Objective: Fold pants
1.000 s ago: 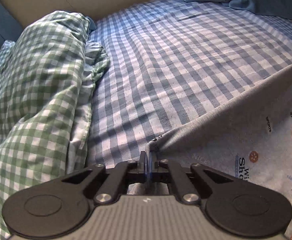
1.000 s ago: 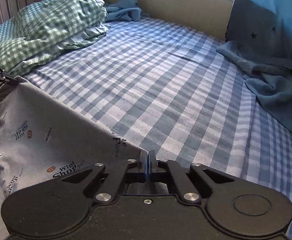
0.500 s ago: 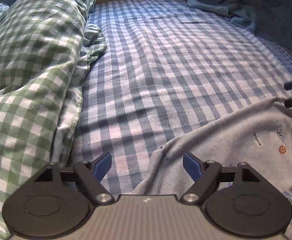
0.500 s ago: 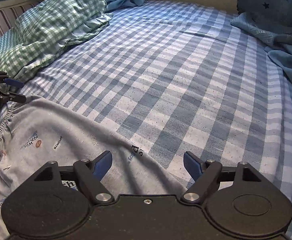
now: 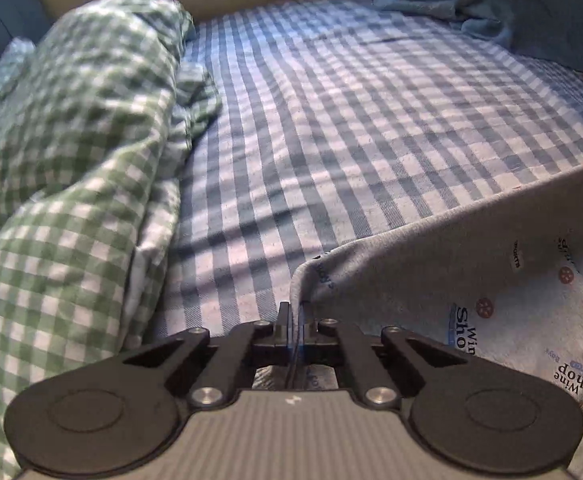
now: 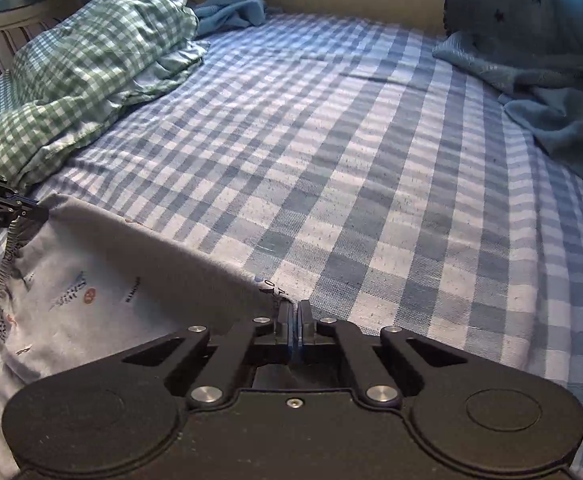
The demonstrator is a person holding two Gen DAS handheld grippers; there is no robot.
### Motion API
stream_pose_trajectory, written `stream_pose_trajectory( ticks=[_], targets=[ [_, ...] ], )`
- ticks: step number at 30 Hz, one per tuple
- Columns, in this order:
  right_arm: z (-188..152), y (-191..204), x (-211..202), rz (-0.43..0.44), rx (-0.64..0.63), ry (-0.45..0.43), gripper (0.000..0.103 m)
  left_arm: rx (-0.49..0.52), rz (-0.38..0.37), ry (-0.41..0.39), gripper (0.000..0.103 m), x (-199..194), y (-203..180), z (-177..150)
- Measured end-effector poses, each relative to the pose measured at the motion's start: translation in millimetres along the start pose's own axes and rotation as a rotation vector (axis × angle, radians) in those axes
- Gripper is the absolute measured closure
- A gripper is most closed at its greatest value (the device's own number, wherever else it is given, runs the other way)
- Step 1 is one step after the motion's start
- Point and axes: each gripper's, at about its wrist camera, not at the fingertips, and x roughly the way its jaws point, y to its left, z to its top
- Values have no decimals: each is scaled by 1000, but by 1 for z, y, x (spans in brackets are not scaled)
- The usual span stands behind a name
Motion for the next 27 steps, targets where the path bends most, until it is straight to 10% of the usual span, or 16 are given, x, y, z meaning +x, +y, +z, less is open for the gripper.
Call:
stream_pose_trajectory(
  ticks=[11, 27],
  targets=[
    [-94, 91, -148, -168, -137, -109, 103, 204, 65, -356, 101, -147, -52, -98],
    [-256, 173, -169, -117, 55, 18, 103, 443, 190, -228, 101, -146, -122, -245]
  ],
)
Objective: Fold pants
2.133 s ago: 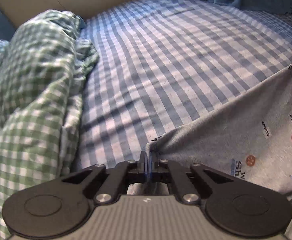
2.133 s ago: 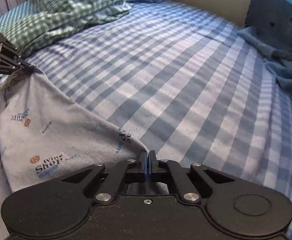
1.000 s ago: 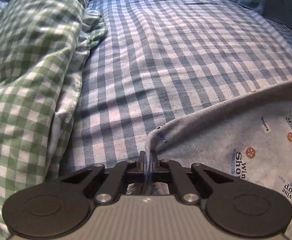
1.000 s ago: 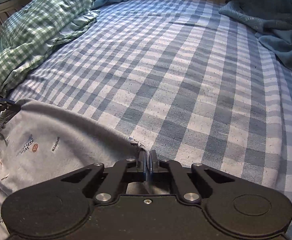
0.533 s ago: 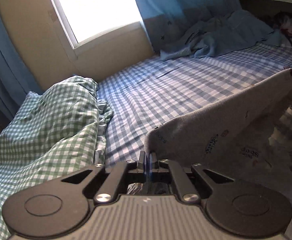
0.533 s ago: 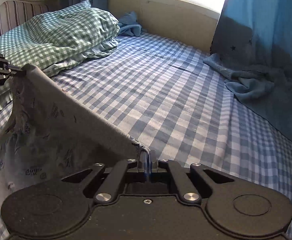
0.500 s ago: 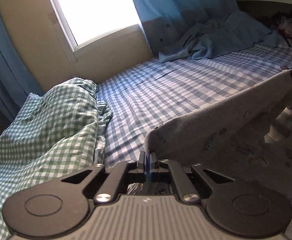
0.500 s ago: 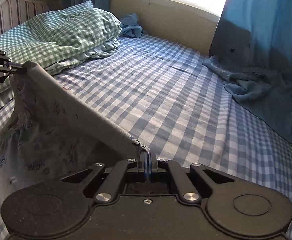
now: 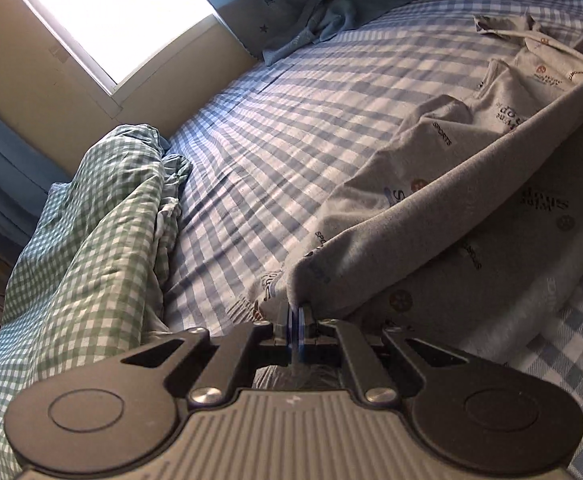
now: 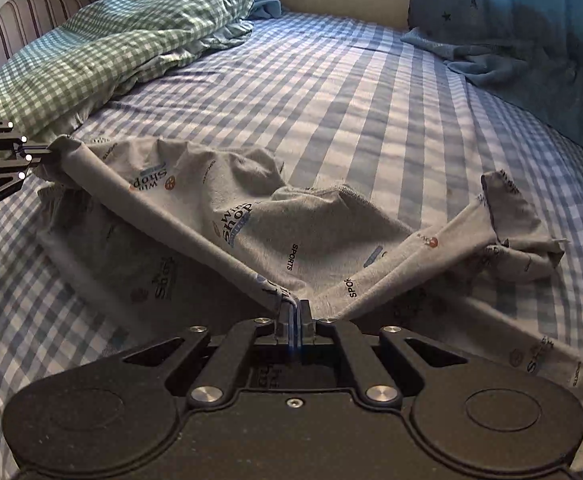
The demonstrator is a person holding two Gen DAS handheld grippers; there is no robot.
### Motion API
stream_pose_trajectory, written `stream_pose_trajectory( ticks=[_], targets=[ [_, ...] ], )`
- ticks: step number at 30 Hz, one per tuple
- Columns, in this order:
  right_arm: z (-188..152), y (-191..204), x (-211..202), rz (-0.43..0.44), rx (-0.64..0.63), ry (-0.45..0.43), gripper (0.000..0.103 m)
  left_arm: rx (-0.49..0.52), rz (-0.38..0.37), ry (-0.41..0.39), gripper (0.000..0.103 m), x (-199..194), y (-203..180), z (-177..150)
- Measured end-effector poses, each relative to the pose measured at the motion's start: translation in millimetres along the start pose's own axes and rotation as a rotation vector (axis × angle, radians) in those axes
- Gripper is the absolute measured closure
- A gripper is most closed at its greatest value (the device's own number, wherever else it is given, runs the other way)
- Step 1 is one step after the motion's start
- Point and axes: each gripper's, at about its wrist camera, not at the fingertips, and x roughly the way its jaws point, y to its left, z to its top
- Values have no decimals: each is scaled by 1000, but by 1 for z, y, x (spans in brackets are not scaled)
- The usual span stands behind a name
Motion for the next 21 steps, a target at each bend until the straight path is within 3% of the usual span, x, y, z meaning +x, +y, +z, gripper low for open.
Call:
stream_pose_trajectory(
  ticks=[6, 14, 18, 21],
  targets=[
    [-14, 2, -9, 19, -31, 24, 103, 194, 29, -37, 101, -10, -14, -6],
    [-33, 18, 8, 20, -144, 70, 103, 269, -13, 9, 101, -5, -30, -21],
    [-50, 18, 18, 34, -129, 93, 103, 242, -94, 88, 91, -3, -33, -28],
    [-59, 14, 22, 43, -96, 113, 96, 193, -144, 144, 71, -2, -32, -31]
  ],
)
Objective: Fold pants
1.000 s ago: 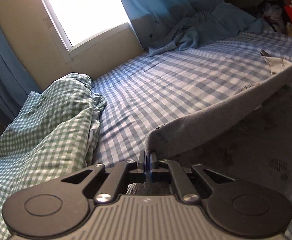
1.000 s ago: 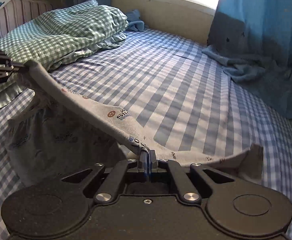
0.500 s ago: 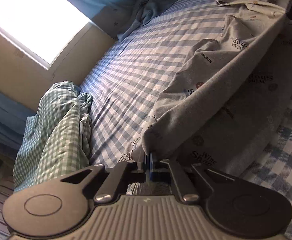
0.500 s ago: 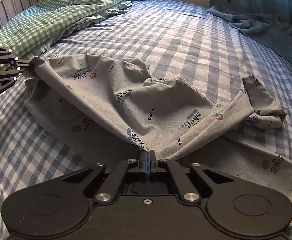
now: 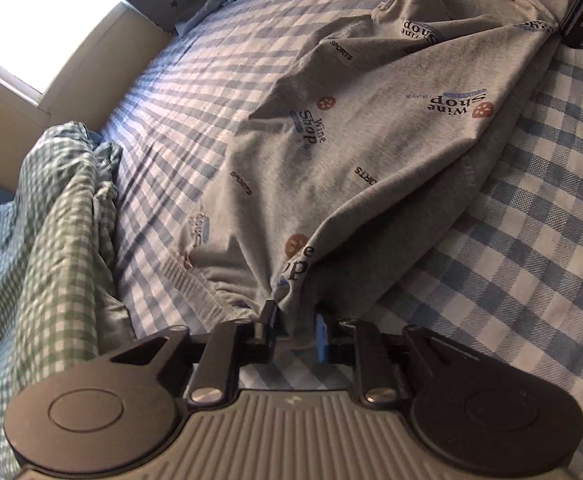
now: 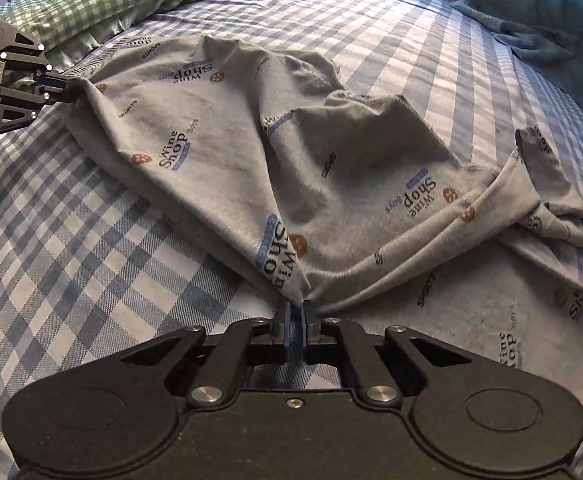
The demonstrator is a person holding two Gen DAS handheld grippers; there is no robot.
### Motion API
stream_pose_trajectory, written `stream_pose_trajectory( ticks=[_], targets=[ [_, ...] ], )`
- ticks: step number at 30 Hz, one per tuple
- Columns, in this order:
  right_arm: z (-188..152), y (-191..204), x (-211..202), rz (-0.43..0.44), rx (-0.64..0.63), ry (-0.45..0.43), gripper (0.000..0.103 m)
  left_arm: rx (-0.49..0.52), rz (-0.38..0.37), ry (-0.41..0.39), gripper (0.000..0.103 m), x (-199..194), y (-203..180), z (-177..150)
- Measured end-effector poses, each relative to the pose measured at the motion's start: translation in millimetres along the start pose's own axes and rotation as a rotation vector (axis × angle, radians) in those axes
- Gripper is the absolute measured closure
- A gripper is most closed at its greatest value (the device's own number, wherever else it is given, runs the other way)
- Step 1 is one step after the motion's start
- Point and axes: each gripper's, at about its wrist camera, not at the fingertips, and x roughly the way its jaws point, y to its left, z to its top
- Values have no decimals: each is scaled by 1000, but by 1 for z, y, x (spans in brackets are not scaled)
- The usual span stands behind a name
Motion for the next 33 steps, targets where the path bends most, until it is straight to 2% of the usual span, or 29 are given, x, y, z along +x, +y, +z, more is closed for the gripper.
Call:
stream_pose_trajectory(
  ticks=[2, 3, 4, 5, 7, 9, 10, 11, 12, 15, 19, 24, 29, 33],
  targets=[
    [-6, -2, -4, 7, 28, -11, 87, -41, -15, 14, 59, -2, 0, -2],
    [-8, -3, -6, 8, 43, -10, 82, -79, -21, 29, 46, -5, 1, -2],
    [-11, -5, -9, 6, 59, -12, 66, -112, -26, 40, 33, -7, 3, -2],
    [-15, -8, -13, 1, 88, -14, 50, -162, -25, 49, 29, -11, 4, -2],
    [-26, -13, -23, -3, 152, -19, 38, -296, -23, 63, 14, -21, 8, -3],
    [-39, -21, -34, -15, 227, -20, 25, -470, -53, 91, 9, -32, 11, -3],
    [-47, -25, -40, -25, 269, -21, 14, -555, -84, 92, 7, -39, 12, -3],
    [-56, -30, -45, -34, 313, -24, 8, -629, -121, 89, 5, -45, 11, -2],
    [-65, -34, -51, -42, 364, -25, 7, -698, -164, 88, 1, -51, 10, 1],
    [-93, -49, -67, -65, 509, 0, 5, -802, -256, 90, 1, -61, -8, 13],
    [-127, -81, -88, -71, 694, -5, 3, -817, -341, 117, 1, -68, -43, 44],
    [-157, -146, -115, -116, 871, -67, 2, -720, -399, 81, 1, -81, -88, 103],
    [-177, -233, -133, -123, 995, -131, 2, -578, -397, 57, 1, -86, -141, 191],
    [-192, -309, -139, -61, 1086, -172, 2, -501, -402, 16, 1, -88, -186, 268]
  ],
)
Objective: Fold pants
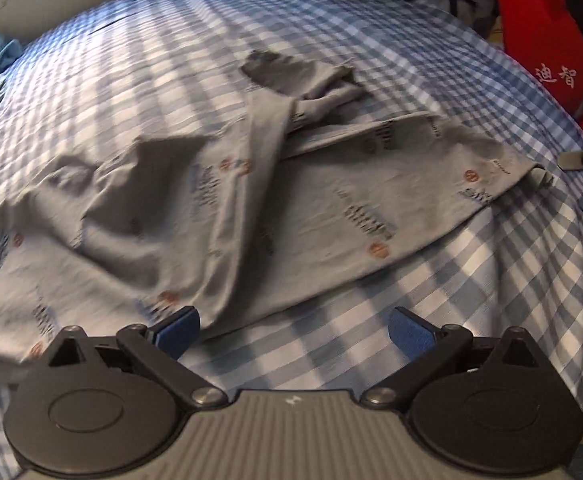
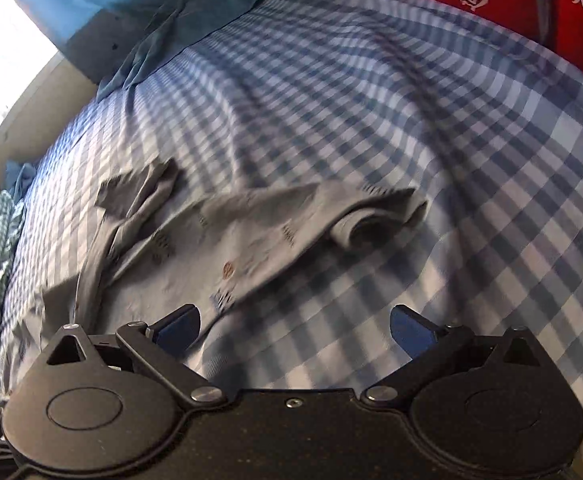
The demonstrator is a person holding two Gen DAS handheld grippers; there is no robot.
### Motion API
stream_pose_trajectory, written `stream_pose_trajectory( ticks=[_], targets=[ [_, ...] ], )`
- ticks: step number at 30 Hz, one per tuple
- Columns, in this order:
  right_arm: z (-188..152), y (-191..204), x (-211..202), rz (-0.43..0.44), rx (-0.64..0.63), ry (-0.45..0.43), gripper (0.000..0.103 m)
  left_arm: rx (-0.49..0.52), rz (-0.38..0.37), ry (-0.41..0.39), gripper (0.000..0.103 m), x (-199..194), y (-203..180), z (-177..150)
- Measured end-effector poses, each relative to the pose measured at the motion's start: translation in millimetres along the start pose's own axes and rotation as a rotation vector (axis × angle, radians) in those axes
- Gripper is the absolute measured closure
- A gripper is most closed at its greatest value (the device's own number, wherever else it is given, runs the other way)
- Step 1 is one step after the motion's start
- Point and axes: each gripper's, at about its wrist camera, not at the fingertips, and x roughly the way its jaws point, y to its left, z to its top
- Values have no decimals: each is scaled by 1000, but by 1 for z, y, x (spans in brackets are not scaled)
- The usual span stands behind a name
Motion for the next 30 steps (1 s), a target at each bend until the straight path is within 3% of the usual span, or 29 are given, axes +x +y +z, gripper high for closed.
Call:
stream_pose_trajectory(
  ticks=[3, 5, 7, 10, 14, 16, 18, 19, 20, 22, 25, 28, 30],
  targets=[
    [40, -35, 8, 70, 132, 26, 11, 110, -51, 3, 1, 21, -58, 30],
    [61, -53, 17, 100, 230, 45, 24, 190, -91, 18, 1, 35, -92, 45],
    [75, -64, 27, 124, 309, 76, 27, 250, -99, 25, 7, 47, -117, 54],
    [89, -76, 49, 129, 417, 179, 32, 331, -53, 39, 15, 63, -145, 63],
    [90, -84, 68, 143, 519, 250, 37, 451, 8, 82, 25, 80, -162, 62],
    [90, -85, 74, 145, 547, 258, 39, 480, -6, 107, 46, 85, -163, 59],
    [91, -85, 79, 110, 557, 255, 50, 435, -43, 109, 61, 86, -160, 59],
    [92, -84, 80, 81, 557, 254, 63, 412, -37, 95, 75, 85, -158, 59],
    [94, -81, 82, 53, 553, 246, 80, 392, -32, 88, 83, 84, -157, 60],
    [97, -76, 81, 30, 526, 211, 100, 331, -32, 77, 93, 81, -153, 63],
    [110, -55, 74, 82, 426, 131, 102, 235, -46, 68, 94, 75, -145, 66],
    [130, -14, 47, 236, 219, -24, 103, 127, -62, 36, 94, 65, -133, 68],
    [139, 23, 12, 370, -15, -166, 103, 68, -77, 7, 94, 56, -126, 69]
  ],
)
